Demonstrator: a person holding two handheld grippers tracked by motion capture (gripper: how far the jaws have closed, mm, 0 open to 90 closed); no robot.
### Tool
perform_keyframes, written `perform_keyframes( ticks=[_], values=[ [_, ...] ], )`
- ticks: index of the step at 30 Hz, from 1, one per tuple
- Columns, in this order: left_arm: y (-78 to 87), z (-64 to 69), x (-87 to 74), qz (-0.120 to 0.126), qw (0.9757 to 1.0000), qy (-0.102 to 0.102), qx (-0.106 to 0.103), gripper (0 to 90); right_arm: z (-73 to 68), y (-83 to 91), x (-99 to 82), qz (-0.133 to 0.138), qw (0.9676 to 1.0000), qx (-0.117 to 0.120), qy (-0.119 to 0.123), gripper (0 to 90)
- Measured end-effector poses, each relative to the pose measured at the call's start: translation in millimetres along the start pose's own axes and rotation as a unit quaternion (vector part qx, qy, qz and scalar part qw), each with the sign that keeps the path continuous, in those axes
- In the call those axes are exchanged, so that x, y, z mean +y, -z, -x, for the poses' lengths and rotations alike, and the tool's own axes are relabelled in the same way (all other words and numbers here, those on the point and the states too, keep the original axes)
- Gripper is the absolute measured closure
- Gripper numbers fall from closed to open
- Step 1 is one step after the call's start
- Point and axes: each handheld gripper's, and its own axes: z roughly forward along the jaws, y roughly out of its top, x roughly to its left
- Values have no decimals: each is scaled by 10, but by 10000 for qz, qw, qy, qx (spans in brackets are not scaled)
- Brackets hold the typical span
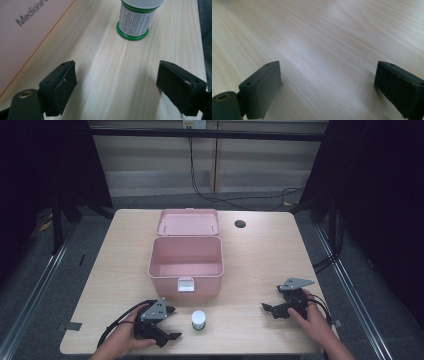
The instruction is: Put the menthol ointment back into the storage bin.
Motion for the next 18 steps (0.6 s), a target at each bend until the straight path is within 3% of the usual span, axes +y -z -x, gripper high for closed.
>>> perform_keyframes(
  ticks=[6,10,13,14,15,16,17,18],
  values=[
    [-8,4,4,-14,10000,-31,-29,142,0,0,0,-2,10000,0,-3,68],
    [-31,31,30,-115,9999,1,-32,79,0,0,0,-1,10000,0,-2,68],
    [-35,47,125,-483,9988,31,14,92,0,0,0,-1,10000,1,-2,68],
    [-35,47,125,-483,9988,31,14,109,0,0,0,-1,10000,1,-2,68],
    [-18,56,184,-687,9975,135,-72,129,0,0,0,-1,10000,1,-2,68],
    [-18,56,184,-687,9975,135,-72,164,0,0,0,-1,10000,1,-2,68],
    [-7,84,247,-921,9952,278,-178,174,0,0,0,-1,10000,0,-1,68],
    [-7,84,247,-921,9952,278,-178,172,0,0,0,-1,10000,0,-1,68]
  ],
)
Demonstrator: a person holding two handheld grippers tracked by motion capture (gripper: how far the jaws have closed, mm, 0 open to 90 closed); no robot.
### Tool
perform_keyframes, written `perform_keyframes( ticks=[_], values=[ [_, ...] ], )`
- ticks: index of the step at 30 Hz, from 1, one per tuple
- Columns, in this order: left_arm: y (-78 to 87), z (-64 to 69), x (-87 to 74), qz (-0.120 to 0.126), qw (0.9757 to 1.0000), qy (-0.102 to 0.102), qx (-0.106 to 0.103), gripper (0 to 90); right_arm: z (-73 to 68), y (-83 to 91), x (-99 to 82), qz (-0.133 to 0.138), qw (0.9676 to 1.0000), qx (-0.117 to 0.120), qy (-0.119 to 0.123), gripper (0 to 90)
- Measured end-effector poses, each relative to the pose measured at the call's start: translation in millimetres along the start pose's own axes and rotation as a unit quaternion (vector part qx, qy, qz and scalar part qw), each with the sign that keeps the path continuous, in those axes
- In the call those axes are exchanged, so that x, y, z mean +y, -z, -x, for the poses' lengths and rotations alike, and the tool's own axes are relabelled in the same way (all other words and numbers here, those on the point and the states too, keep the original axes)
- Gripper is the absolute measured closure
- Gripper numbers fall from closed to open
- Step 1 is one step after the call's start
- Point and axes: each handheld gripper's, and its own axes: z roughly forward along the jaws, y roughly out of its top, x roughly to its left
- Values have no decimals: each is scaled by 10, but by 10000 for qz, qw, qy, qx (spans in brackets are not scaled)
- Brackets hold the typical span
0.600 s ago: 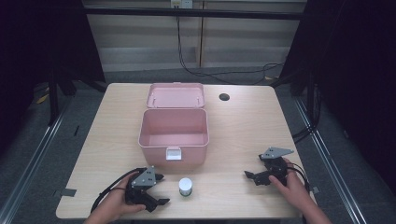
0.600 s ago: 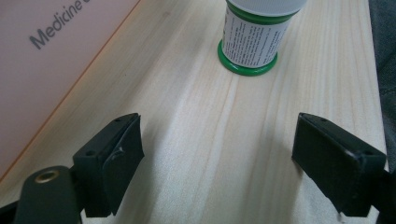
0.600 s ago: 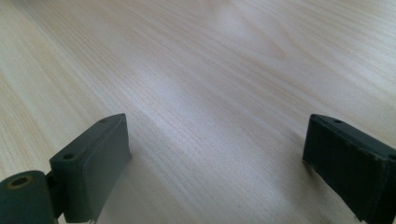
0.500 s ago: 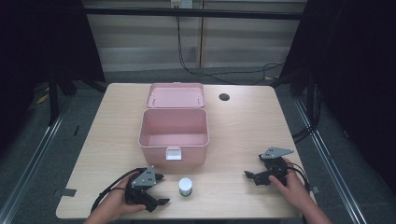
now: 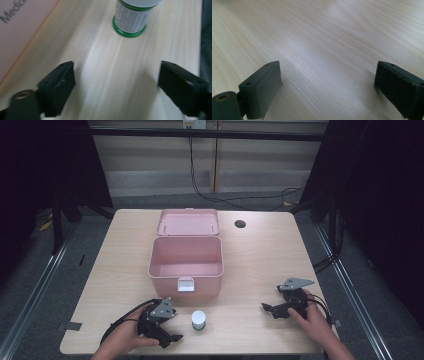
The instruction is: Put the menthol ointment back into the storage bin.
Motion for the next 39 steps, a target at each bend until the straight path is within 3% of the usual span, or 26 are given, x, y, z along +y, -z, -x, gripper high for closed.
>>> perform_keyframes(
  ticks=[1,4,9,11,13,14,16,19,22,24,26,29,39],
  values=[
    [5,37,66,-265,9996,34,-3,172,0,0,0,0,10000,1,-2,68],
    [-15,52,165,-519,9984,200,-75,176,0,0,0,0,10000,0,-1,68],
    [-41,64,312,-869,9960,173,-143,219,0,0,0,0,10000,1,0,68],
    [-65,68,414,-1128,9935,96,-126,221,0,0,0,0,10000,1,0,68],
    [-71,72,444,-1196,9926,160,-127,233,0,0,0,-1,10000,0,0,68],
    [-81,66,507,-1363,9905,138,-102,236,0,0,0,-1,10000,0,1,68],
    [-85,59,566,-1462,9891,115,-119,250,0,0,0,0,10000,0,1,68],
    [-94,61,638,-1561,9873,256,-137,258,0,0,0,-1,10000,0,0,68],
    [-101,51,704,-1674,9856,148,-159,266,0,0,0,-1,10000,-1,-1,68],
    [-109,56,739,-1695,9852,212,-163,268,0,0,0,-1,10000,0,0,68],
    [-122,47,770,-1738,9845,94,-194,272,0,0,0,-1,10000,0,-1,68],
    [-148,44,814,-1840,9826,150,-227,280,0,0,0,0,10000,0,0,68],
    [-190,62,1003,-1934,9806,129,-288,308,0,0,0,-1,10000,0,0,68]
  ],
)
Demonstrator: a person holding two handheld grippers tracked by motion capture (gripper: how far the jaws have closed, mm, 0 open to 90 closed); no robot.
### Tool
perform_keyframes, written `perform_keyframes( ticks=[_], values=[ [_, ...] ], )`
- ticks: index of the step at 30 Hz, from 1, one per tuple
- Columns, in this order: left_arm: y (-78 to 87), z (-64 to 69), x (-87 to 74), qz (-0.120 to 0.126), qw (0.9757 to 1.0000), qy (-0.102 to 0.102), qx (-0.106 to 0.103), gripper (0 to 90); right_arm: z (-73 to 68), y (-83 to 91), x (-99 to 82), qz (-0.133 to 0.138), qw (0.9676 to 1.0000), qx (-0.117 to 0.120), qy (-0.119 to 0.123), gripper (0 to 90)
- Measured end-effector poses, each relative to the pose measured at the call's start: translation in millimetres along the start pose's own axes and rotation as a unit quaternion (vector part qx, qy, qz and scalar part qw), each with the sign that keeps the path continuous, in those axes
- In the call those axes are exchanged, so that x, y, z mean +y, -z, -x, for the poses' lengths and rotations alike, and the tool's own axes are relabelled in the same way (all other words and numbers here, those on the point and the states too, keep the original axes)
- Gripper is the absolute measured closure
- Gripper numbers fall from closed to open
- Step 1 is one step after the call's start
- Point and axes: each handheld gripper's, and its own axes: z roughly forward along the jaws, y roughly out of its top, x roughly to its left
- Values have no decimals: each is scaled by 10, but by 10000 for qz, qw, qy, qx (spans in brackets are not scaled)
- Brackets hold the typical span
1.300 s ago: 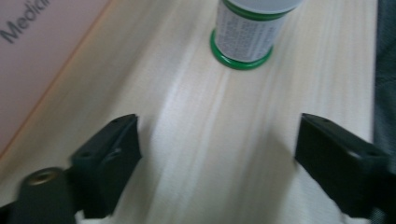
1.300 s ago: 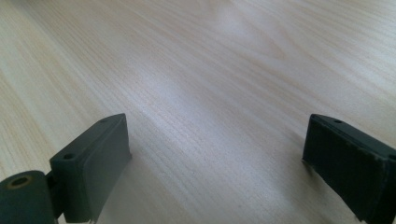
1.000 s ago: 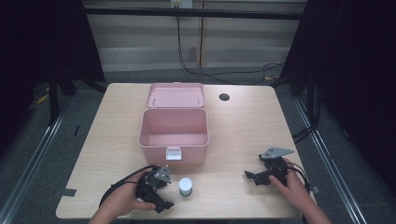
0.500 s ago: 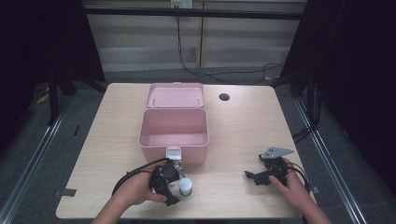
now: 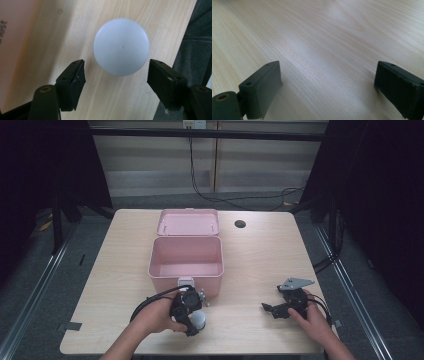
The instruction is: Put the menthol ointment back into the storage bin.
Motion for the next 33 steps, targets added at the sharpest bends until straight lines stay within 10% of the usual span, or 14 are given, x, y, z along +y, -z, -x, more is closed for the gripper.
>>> perform_keyframes(
  ticks=[33],
  values=[
    [54,-9,297,-89,9997,224,-40,498,0,0,0,0,10000,-1,2,68]
  ],
)
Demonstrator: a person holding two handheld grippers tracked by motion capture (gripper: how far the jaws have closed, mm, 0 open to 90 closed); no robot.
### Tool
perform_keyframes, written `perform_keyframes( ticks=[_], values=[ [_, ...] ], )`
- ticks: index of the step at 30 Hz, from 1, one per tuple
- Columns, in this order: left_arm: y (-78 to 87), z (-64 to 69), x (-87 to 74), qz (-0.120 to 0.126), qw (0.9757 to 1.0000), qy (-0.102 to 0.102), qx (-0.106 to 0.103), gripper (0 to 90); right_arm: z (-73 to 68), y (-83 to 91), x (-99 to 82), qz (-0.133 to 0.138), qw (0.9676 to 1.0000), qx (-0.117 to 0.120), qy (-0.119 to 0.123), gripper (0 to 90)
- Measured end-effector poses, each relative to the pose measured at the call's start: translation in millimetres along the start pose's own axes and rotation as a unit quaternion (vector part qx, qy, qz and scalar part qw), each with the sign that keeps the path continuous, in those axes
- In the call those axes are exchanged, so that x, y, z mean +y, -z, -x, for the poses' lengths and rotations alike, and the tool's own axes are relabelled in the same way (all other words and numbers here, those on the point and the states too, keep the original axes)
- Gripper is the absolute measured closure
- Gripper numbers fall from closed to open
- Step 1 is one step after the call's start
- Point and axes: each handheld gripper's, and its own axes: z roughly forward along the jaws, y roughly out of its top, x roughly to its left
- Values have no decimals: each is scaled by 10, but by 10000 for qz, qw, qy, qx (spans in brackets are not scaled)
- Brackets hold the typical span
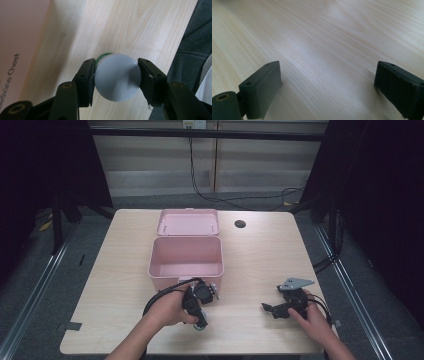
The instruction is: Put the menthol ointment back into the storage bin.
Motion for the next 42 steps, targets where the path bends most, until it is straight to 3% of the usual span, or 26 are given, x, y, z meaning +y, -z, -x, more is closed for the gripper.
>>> perform_keyframes(
  ticks=[18,25,36,42],
  values=[
    [304,-63,-70,-107,9989,456,-79,500,0,0,0,1,10000,1,-2,68],
    [441,-94,-101,-330,9979,566,13,500,0,0,0,0,10000,1,-2,68],
    [599,-134,-153,-408,9965,729,-8,500,1,-2,0,13,10000,-2,1,68],
    [778,-169,-142,-374,9959,819,22,500,0,-2,0,12,10000,-2,1,68]
  ],
)
